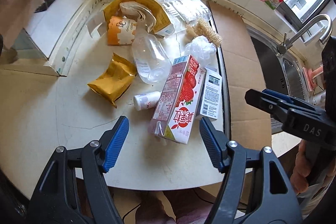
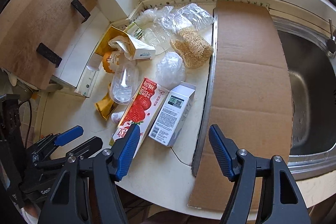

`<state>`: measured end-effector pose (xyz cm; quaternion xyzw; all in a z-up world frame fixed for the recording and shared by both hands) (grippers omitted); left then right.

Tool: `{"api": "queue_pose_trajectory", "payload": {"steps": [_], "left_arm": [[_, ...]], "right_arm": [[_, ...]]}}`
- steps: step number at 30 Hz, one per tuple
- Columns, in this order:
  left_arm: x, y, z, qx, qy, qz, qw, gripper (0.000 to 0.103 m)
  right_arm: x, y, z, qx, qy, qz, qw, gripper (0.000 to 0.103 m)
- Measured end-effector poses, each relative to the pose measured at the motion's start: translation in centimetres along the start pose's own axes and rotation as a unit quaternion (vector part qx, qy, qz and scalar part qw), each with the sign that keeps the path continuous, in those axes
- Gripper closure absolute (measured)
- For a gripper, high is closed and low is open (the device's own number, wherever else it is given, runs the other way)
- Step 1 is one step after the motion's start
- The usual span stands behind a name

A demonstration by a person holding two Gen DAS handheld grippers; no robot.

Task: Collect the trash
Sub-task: 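Reach the left tool to the strawberry carton while the right tool reaches the white box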

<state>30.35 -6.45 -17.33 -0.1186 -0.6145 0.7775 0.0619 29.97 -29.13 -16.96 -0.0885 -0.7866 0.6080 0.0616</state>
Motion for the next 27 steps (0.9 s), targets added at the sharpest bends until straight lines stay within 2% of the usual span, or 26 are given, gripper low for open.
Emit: {"api": "queue_pose_trajectory", "payload": {"steps": [3,6,13,19,21,23,27], "left_arm": [[-1.0,2.7,-0.4,0.007,-0.014,-0.031,0.9994,0.036],[-1.9,4.9,-0.9,0.03,-0.03,-0.056,0.9976,0.042],[-3.5,8.3,-0.8,0.065,-0.037,-0.088,0.9933,0.042],[-3.8,9.2,0.6,0.068,-0.031,-0.095,0.9927,0.044],[-3.7,9.1,0.8,0.068,-0.03,-0.094,0.9928,0.047],[-3.3,8.4,0.8,0.077,-0.03,-0.091,0.9924,0.056],[-2.5,7.3,0.1,0.052,-0.037,-0.078,0.9949,0.058]], "right_arm": [[-1.4,1.9,0.8,-0.011,-0.001,-0.02,1.0,0.034],[-1.9,3.5,1.1,-0.02,-0.003,-0.036,0.999,0.036],[-2.4,6.5,1.2,-0.045,-0.005,-0.071,0.996,0.04],[-2.6,7.4,1.0,-0.053,-0.008,-0.082,0.995,0.041],[-2.7,7.5,0.9,-0.055,-0.008,-0.083,0.995,0.041],[-2.9,7.6,0.9,-0.056,-0.007,-0.084,0.995,0.041],[-3.2,7.8,0.9,-0.056,0.0,-0.086,0.995,0.041]]}}
Point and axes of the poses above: each gripper's, at about its wrist camera, not at the fingertips, and y roughly the way its jaws point, z to its right, x to its underside, the point moved 6 cm from there along y, roughly the way its jaws point, and after that the axes turned 14 degrees about -z, right-handed, at the moved point
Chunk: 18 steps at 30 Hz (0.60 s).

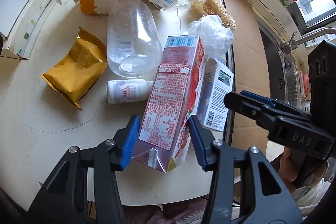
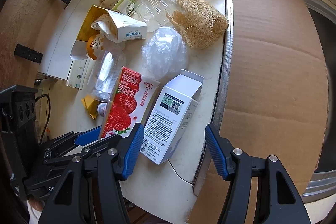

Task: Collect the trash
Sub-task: 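Reach the left tool to the strawberry carton while the right tool reaches the white box, then close the left tool on the strawberry carton while the right tool grips the white box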

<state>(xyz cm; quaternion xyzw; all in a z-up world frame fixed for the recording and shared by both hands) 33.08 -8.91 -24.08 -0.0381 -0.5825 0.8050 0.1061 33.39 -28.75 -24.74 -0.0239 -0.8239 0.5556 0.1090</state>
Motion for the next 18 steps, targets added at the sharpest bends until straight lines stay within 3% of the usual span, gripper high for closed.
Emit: {"api": "queue_pose_trajectory", "payload": {"steps": [7,14,18], "left_arm": [[2.5,-2.9,-1.3,-0.046,-0.024,0.053,0.9973,0.06],[5.6,-5.5,-3.0,-0.11,-0.033,0.097,0.9886,0.061],[7.3,-6.2,-4.0,-0.11,-0.046,0.104,0.9874,0.061]], "right_arm": [[-0.8,0.4,-0.8,0.014,0.007,0.002,1.0,0.041],[-1.8,2.5,-2.8,0.073,0.005,-0.005,0.997,0.041],[-1.7,3.7,-3.5,0.087,0.005,-0.017,0.996,0.054]]}}
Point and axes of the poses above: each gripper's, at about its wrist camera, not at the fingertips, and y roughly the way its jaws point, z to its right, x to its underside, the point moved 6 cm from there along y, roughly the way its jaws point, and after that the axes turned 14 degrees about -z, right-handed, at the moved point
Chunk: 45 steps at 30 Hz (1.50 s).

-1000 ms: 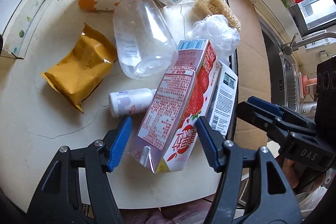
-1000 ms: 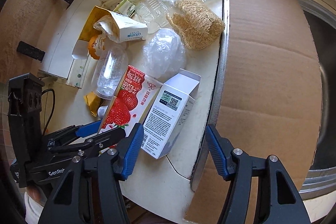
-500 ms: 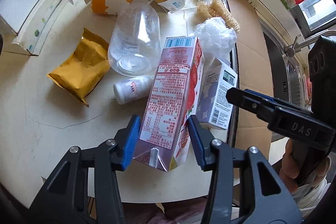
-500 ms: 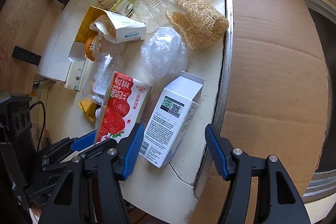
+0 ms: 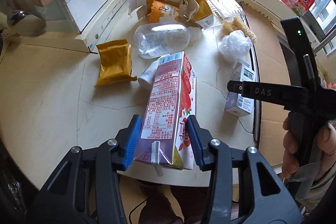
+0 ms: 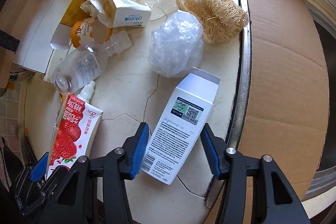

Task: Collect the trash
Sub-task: 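Close the left tool on the strawberry carton while the right tool grips the white box, then carry the strawberry carton and white box down over the black bin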

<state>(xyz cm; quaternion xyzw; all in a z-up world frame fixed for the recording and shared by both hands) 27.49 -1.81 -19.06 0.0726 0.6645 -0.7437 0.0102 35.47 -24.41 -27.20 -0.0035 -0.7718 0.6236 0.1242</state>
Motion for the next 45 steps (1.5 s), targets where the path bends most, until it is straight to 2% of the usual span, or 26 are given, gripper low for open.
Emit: {"api": "queue_pose_trajectory", "payload": {"steps": [3,7,17,23,29,35,40,45], "left_arm": [[0.7,-0.5,-0.4,0.0,-0.008,0.01,0.9999,0.062],[2.1,-1.8,-0.8,-0.009,-0.011,0.025,0.9996,0.063],[5.4,-5.3,-0.8,-0.004,-0.023,0.055,0.9982,0.063],[8.3,-7.5,-0.8,0.005,-0.025,0.077,0.9967,0.063],[12.7,-10.1,-0.5,0.01,0.004,0.094,0.9955,0.063],[18.4,-12.1,-0.8,0.017,0.03,0.105,0.9939,0.063],[23.3,-12.5,-1.4,0.024,0.045,0.109,0.9927,0.063],[27.3,-11.2,-1.7,0.02,0.055,0.095,0.9937,0.063]], "right_arm": [[0.3,0.1,0.0,-0.019,0.013,-0.001,1.0,0.068],[1.0,-0.7,0.4,-0.054,0.025,0.006,0.998,0.068],[4.9,-4.3,1.2,-0.11,0.003,0.019,0.994,0.069],[9.1,-6.7,0.7,-0.114,-0.034,0.034,0.992,0.069],[15.7,-9.8,-0.3,-0.109,-0.047,0.075,0.99,0.069],[23.7,-11.0,-1.8,-0.111,-0.044,0.092,0.989,0.069],[30.1,-10.1,-2.9,-0.105,-0.044,0.1,0.989,0.069],[35.2,-7.7,-3.4,-0.102,-0.045,0.078,0.991,0.069]]}}
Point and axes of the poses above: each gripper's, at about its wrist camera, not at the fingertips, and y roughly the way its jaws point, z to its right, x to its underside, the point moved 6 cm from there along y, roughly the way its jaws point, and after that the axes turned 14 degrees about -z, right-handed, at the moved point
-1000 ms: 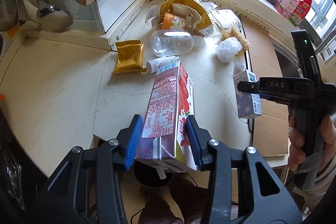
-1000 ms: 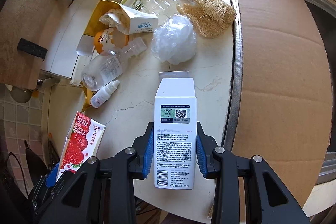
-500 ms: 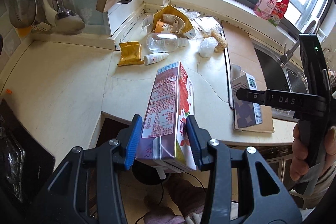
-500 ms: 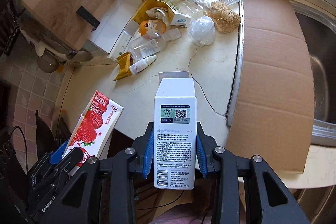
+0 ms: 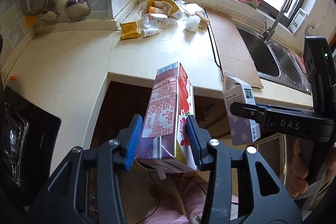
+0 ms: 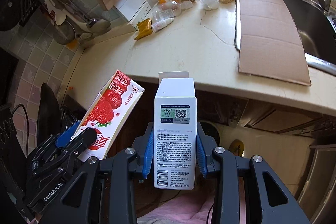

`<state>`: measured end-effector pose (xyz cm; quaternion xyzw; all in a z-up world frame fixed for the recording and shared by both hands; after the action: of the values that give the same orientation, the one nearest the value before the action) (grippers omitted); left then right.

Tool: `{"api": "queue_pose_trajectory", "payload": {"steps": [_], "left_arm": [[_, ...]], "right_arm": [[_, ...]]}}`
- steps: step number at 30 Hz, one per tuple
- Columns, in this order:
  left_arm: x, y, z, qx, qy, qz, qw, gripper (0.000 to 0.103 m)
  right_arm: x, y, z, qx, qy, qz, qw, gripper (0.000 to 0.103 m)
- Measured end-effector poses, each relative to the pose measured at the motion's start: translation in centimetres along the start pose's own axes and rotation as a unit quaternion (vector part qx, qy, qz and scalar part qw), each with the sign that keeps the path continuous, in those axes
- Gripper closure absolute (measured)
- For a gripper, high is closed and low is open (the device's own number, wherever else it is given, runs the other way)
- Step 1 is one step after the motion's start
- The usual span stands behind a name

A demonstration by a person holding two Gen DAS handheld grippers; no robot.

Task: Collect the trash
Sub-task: 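Carry the strawberry carton and white box down over the black bin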

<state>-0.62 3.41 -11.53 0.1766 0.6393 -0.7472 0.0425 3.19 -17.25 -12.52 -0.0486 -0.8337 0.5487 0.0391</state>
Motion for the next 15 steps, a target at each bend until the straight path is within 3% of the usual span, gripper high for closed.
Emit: {"api": "queue_pose_trajectory", "payload": {"steps": [8,15], "left_arm": [[4.8,4.1,-1.0,-0.017,-0.015,-0.043,0.9988,0.063],[8.3,13.1,-2.2,-0.025,-0.057,-0.087,0.9943,0.063]], "right_arm": [[4.3,5.8,0.5,0.005,-0.006,-0.061,0.998,0.069],[5.8,14.3,3.8,0.009,-0.013,-0.108,0.994,0.069]]}}
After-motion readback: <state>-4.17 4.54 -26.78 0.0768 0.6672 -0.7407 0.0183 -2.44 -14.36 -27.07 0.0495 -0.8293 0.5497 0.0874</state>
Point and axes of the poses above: each gripper's, at about its wrist camera, not at the fingertips, and y roughly the way its jaws point, z to its right, x to its underside, the point moved 6 cm from there along y, roughly the way its jaws point, and after that the axes turned 14 degrees about -z, right-handed, at the moved point
